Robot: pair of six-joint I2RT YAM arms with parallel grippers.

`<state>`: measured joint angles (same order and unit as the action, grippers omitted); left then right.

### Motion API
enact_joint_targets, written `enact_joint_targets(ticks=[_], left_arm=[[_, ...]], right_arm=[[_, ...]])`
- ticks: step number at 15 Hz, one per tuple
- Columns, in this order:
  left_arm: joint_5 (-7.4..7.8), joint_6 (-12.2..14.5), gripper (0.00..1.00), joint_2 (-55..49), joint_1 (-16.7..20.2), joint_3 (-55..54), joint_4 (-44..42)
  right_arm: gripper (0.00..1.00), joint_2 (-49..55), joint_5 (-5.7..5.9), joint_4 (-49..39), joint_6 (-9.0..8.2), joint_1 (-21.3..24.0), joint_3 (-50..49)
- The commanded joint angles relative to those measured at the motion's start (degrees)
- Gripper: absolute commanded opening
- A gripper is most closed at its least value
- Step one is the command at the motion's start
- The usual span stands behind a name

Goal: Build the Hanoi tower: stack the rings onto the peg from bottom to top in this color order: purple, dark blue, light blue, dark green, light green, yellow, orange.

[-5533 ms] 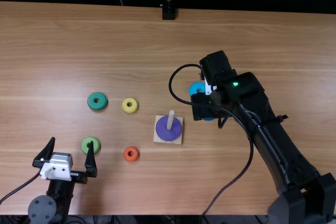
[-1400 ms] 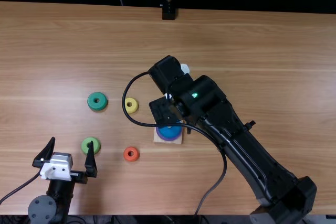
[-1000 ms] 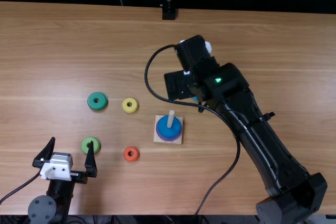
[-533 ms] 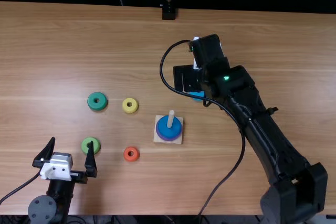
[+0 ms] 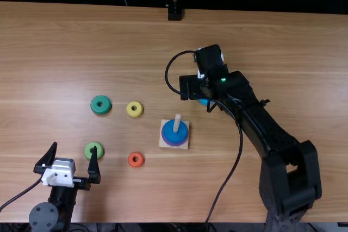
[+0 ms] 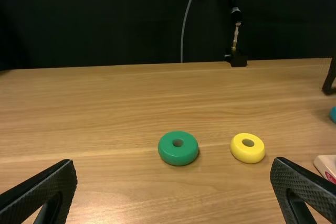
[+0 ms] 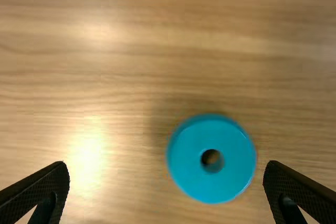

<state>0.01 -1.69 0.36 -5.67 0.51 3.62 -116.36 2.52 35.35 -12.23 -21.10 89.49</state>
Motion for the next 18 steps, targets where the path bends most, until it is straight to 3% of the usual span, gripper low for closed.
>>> enact_joint_targets(ticks=[1, 17, 18], left_arm=[[-0.43, 0.32, 1.0, -0.36, -0.48, -0.51, 2.61], [-0.43, 0.32, 1.0, -0.36, -0.48, -0.51, 2.61], [-0.43, 0.32, 1.0, -0.36, -0.48, -0.51, 2.61]], right_arm=[[1.0, -1.68, 0.01, 0.04, -0.32, 0.8, -1.25], [1.0, -7.22, -0.1, -0.06, 0.42, 2.91, -1.43], [0.92, -7.31, 0.01, 0.04, 0.52, 2.91, -1.69]])
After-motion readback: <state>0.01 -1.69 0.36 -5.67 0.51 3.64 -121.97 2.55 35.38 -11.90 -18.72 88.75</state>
